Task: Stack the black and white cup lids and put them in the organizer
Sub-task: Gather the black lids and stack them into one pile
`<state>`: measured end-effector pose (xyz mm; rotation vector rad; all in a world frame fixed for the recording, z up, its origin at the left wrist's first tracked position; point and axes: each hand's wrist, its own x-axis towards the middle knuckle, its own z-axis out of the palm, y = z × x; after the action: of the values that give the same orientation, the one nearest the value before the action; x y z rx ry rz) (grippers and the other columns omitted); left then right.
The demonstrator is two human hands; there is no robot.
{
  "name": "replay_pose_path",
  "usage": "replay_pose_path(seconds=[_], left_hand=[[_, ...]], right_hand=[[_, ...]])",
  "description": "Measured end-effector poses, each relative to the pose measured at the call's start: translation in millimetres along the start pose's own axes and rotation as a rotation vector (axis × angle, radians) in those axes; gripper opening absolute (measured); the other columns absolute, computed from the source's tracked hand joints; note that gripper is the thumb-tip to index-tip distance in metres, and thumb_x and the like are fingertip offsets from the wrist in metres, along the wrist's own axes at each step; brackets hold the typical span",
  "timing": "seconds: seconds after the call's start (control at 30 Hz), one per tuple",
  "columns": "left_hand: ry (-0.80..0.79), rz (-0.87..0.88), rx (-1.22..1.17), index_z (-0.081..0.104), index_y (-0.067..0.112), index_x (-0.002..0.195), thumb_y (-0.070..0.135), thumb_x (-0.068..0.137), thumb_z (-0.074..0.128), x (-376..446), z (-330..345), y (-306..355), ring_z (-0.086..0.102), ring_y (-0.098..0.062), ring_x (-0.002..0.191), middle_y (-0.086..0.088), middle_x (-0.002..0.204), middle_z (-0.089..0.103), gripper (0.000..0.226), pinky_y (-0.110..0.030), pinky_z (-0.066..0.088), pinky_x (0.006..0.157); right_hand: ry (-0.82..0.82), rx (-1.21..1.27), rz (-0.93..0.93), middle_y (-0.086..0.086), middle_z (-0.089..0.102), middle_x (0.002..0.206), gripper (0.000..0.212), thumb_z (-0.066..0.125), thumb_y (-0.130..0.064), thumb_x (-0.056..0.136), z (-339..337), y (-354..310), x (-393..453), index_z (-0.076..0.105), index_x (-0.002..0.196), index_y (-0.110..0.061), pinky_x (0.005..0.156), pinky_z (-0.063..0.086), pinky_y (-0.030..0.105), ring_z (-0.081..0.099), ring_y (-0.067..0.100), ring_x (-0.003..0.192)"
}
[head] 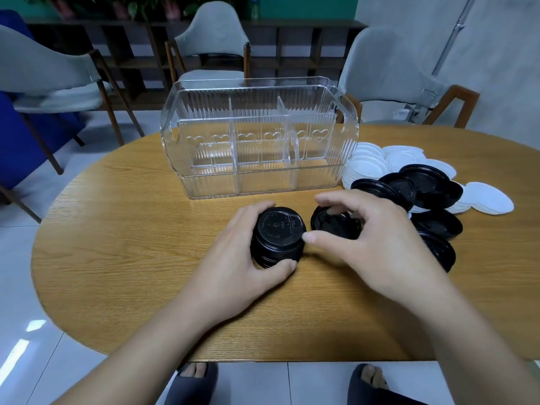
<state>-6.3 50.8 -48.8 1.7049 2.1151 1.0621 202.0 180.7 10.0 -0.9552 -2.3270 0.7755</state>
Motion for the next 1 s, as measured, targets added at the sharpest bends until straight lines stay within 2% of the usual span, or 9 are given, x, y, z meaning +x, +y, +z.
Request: replay_pose_path(seconds=[0.07, 0.17, 0.27, 0.4, 0.5, 0.63, 0.77, 0.87, 1.0], left_hand=[[-0.001, -0.006, 0.007, 0.036, 0.042, 0.164, 0.056, 0.087, 0.089, 0, -1, 0, 0.043, 0.011, 0.146, 0.030, 0.156, 0.047, 0.094, -0.001, 0.026, 0.114], [0.002, -0.010, 0.012, 0.032, 0.046, 0.166, 0.057, 0.086, 0.089, 0, -2, 3, 0.041, 0.013, 0.147, 0.033, 0.159, 0.044, 0.099, 0.001, 0.024, 0.113], [-0.001, -0.011, 0.004, 0.031, 0.047, 0.167, 0.056, 0.086, 0.090, -1, -3, 5, 0.039, 0.018, 0.144, 0.033, 0.160, 0.044, 0.101, 0.003, 0.023, 0.111], [-0.001, -0.005, 0.000, 0.031, 0.048, 0.167, 0.056, 0.085, 0.090, -1, -3, 6, 0.036, 0.024, 0.143, 0.035, 0.160, 0.044, 0.101, 0.004, 0.022, 0.111], [0.004, -0.004, 0.001, 0.031, 0.049, 0.167, 0.058, 0.086, 0.089, -2, -3, 6, 0.038, 0.020, 0.146, 0.036, 0.160, 0.043, 0.101, 0.003, 0.023, 0.111], [0.008, -0.001, -0.002, 0.031, 0.048, 0.167, 0.058, 0.086, 0.089, -2, -3, 6, 0.040, 0.015, 0.148, 0.034, 0.159, 0.045, 0.100, 0.002, 0.024, 0.112], [0.011, 0.000, -0.013, 0.031, 0.048, 0.168, 0.057, 0.086, 0.090, -2, -3, 6, 0.040, 0.013, 0.149, 0.034, 0.160, 0.045, 0.101, 0.000, 0.025, 0.114], [0.017, 0.006, -0.016, 0.031, 0.049, 0.167, 0.057, 0.084, 0.091, -2, -3, 6, 0.042, 0.011, 0.149, 0.034, 0.160, 0.046, 0.103, -0.010, 0.030, 0.120], [0.024, 0.012, -0.066, 0.035, 0.048, 0.166, 0.058, 0.081, 0.093, -3, -4, 7, 0.044, 0.006, 0.150, 0.032, 0.157, 0.047, 0.104, -0.022, 0.036, 0.123]], right_hand=[[-0.017, -0.134, 0.024, -0.025, 0.069, 0.115, 0.050, 0.090, -0.053, 0.083, -4, 5, 1, 0.076, 0.129, -0.038, 0.096, 0.042, 0.013, 0.062, -0.003, 0.109], [-0.070, -0.412, 0.021, -0.020, 0.065, 0.115, 0.044, 0.080, -0.061, 0.089, 4, 10, 2, 0.076, 0.126, -0.037, 0.104, 0.038, 0.032, 0.056, 0.009, 0.110], [-0.104, -0.510, 0.011, -0.016, 0.067, 0.115, 0.036, 0.073, -0.063, 0.095, 13, 11, 4, 0.078, 0.120, -0.037, 0.108, 0.036, 0.036, 0.057, 0.013, 0.113], [-0.055, -0.485, -0.011, -0.015, 0.069, 0.106, 0.016, 0.073, -0.049, 0.101, 19, 10, 4, 0.079, 0.106, -0.036, 0.106, 0.033, 0.036, 0.058, 0.013, 0.107], [-0.020, -0.490, -0.019, -0.014, 0.069, 0.101, 0.010, 0.071, -0.039, 0.104, 23, 10, 4, 0.077, 0.097, -0.035, 0.104, 0.032, 0.036, 0.058, 0.014, 0.103], [0.012, -0.458, 0.001, -0.014, 0.063, 0.091, 0.020, 0.074, -0.036, 0.101, 29, 12, 5, 0.065, 0.084, -0.034, 0.103, 0.036, 0.039, 0.057, 0.015, 0.096], [0.011, -0.304, 0.036, -0.014, 0.061, 0.082, 0.032, 0.083, -0.038, 0.095, 26, 13, 6, 0.059, 0.075, -0.031, 0.100, 0.037, 0.036, 0.054, 0.007, 0.086], [0.087, -0.171, 0.032, -0.014, 0.061, 0.078, 0.033, 0.089, -0.037, 0.089, 23, 12, 5, 0.060, 0.074, -0.031, 0.089, 0.044, 0.033, 0.055, 0.006, 0.079], [0.215, 0.057, 0.048, -0.013, 0.065, 0.074, 0.026, 0.090, -0.034, 0.089, 19, 10, 5, 0.068, 0.077, -0.031, 0.069, 0.043, 0.014, 0.060, 0.010, 0.074]])
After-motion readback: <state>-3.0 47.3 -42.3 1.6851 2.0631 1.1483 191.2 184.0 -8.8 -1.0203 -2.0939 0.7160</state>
